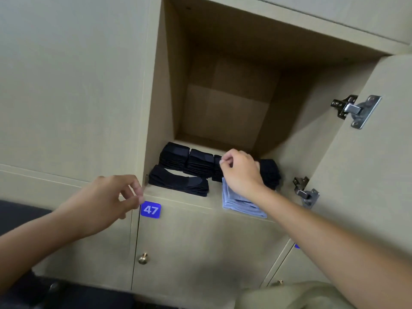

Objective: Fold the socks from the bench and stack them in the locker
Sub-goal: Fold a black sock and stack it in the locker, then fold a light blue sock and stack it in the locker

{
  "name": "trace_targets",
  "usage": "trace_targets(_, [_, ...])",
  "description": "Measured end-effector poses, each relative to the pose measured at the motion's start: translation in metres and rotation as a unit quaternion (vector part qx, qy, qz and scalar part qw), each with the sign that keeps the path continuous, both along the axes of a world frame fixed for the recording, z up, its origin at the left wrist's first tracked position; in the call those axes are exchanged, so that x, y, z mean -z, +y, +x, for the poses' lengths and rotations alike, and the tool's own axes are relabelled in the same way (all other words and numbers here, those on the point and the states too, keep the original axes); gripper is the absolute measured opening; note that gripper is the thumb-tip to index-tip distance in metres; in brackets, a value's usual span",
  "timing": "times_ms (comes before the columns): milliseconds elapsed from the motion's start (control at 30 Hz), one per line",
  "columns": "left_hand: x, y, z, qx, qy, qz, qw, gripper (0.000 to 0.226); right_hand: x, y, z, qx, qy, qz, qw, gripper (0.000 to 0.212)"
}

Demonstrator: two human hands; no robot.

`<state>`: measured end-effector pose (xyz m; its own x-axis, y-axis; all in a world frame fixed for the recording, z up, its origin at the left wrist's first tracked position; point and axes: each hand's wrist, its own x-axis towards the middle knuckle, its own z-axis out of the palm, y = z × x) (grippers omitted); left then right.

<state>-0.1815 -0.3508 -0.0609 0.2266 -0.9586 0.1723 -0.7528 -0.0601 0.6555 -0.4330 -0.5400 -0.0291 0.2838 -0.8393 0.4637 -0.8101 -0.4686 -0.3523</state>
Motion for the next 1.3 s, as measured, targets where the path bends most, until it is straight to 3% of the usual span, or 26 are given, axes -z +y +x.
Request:
trace_targets(200, [-0.001,0.011,0.013,-0.023,-0.003,0.017,1.0,0.011,0.017,0.045,0.027,-0.106,-0.025,0.045,0.993,0.014])
trace_targets(733, [-0.008,0.057,0.065,-0.093,-0.011,0.036,0.995,0.007,0.046,0.092,0.078,-0.276,0.056,0.095,0.955,0.01])
trace_targets(867, [-0.013,0.082,0.089,-0.139,-0.051,0.042,0.988,0.008,0.053,0.11,0.099,-0.328,0.067,0.101,0.937,0.012])
trace_targets(1100, [-0.013,0.145,0.125,-0.178,-0.176,0.157,0.955,0.01,0.058,0.143,0.138,-0.394,0.102,0.108,0.907,0.014])
trace_targets(1300, [0.003,0.213,0.157,-0.164,-0.16,0.324,0.918,0.036,0.062,0.168,0.166,-0.442,0.134,0.108,0.88,0.014])
